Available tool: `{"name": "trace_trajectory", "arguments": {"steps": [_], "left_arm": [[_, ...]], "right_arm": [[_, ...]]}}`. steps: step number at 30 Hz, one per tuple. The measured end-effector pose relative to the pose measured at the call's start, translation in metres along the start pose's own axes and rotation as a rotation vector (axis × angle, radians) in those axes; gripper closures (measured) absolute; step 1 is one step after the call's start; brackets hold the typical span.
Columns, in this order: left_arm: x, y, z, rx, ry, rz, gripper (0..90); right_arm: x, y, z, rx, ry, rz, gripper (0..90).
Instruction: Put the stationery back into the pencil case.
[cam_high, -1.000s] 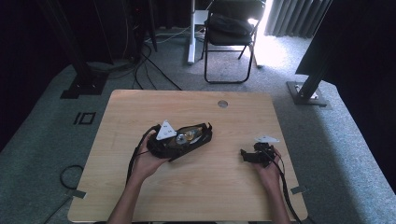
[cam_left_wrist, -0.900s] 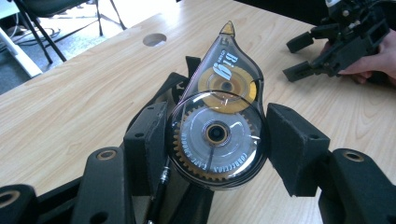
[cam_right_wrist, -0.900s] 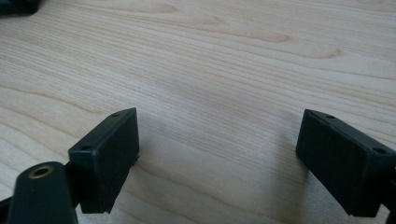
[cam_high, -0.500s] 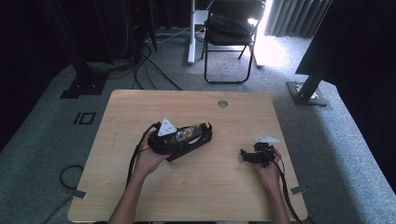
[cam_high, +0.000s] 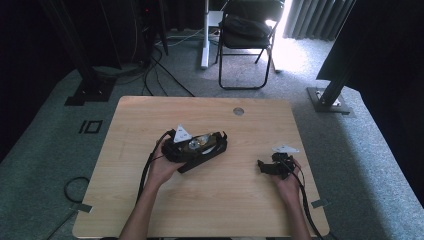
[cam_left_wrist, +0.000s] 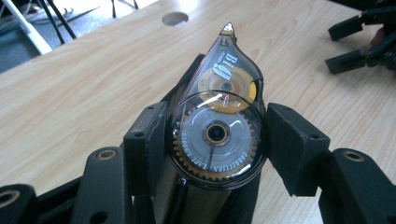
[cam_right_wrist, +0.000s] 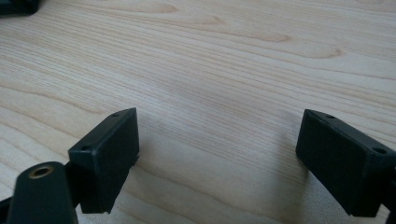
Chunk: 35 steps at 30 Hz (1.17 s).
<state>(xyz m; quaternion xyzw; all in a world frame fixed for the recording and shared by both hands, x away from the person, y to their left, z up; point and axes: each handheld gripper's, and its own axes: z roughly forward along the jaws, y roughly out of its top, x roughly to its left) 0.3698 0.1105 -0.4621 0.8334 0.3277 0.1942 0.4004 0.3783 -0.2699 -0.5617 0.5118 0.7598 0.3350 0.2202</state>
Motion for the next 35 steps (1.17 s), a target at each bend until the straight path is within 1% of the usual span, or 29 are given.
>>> {"name": "trace_trajectory", "arguments": {"steps": [4, 6, 9, 11, 13, 16, 19, 22, 23, 24, 28, 31, 33, 34, 35], "left_arm": [[0.003, -0.004, 0.012, 0.052, -0.009, -0.002, 41.5], [0.003, -0.006, 0.018, 0.077, -0.006, -0.002, 41.4], [0.004, -0.007, 0.022, 0.093, -0.012, -0.003, 41.3], [0.004, -0.007, 0.023, 0.099, -0.016, -0.012, 40.6], [0.004, -0.007, 0.023, 0.099, -0.015, -0.017, 36.6], [0.006, -0.007, 0.021, 0.092, -0.006, -0.02, 33.3], [0.005, -0.005, 0.014, 0.057, 0.0, -0.035, 32.7], [0.003, -0.004, 0.0, -0.008, -0.01, -0.063, 32.9], [0.003, -0.004, -0.004, -0.021, -0.01, -0.07, 33.6], [0.002, -0.005, -0.009, -0.039, -0.007, -0.075, 33.8], [0.001, -0.009, -0.026, -0.095, 0.025, -0.101, 34.8], [0.0, -0.013, -0.032, -0.106, 0.044, -0.099, 35.0], [0.0, -0.016, -0.034, -0.1, 0.063, -0.094, 35.0], [0.0, -0.016, -0.034, -0.1, 0.063, -0.094, 35.0], [0.001, -0.018, -0.035, -0.096, 0.072, -0.096, 35.0]], "right_arm": [[0.0, 0.0, 0.0, 0.0, 0.0, 0.0, 13.2], [0.0, 0.0, 0.0, 0.0, 0.0, 0.0, 13.2], [0.0, 0.0, 0.0, 0.0, 0.0, 0.0, 13.2], [0.0, 0.0, 0.0, 0.0, 0.0, 0.0, 13.2], [0.0, 0.0, 0.0, 0.0, 0.0, -0.001, 13.2], [0.0, 0.0, 0.0, 0.0, 0.0, -0.001, 13.2], [0.0, 0.0, 0.0, 0.0, 0.001, -0.001, 13.2], [0.0, 0.0, 0.0, 0.0, 0.001, -0.001, 13.2], [0.0, 0.0, -0.001, 0.0, 0.001, 0.0, 13.2], [0.0, -0.001, -0.001, 0.001, 0.001, 0.0, 13.2], [0.0, -0.001, -0.001, 0.001, 0.001, 0.0, 13.2], [0.0, -0.001, -0.001, 0.0, 0.0, -0.001, 13.2], [0.0, -0.001, -0.001, 0.0, 0.0, -0.001, 13.2], [0.0, -0.001, -0.001, 0.0, 0.0, -0.001, 13.2], [0.0, -0.001, -0.001, 0.0, 0.0, -0.001, 13.2]]}}
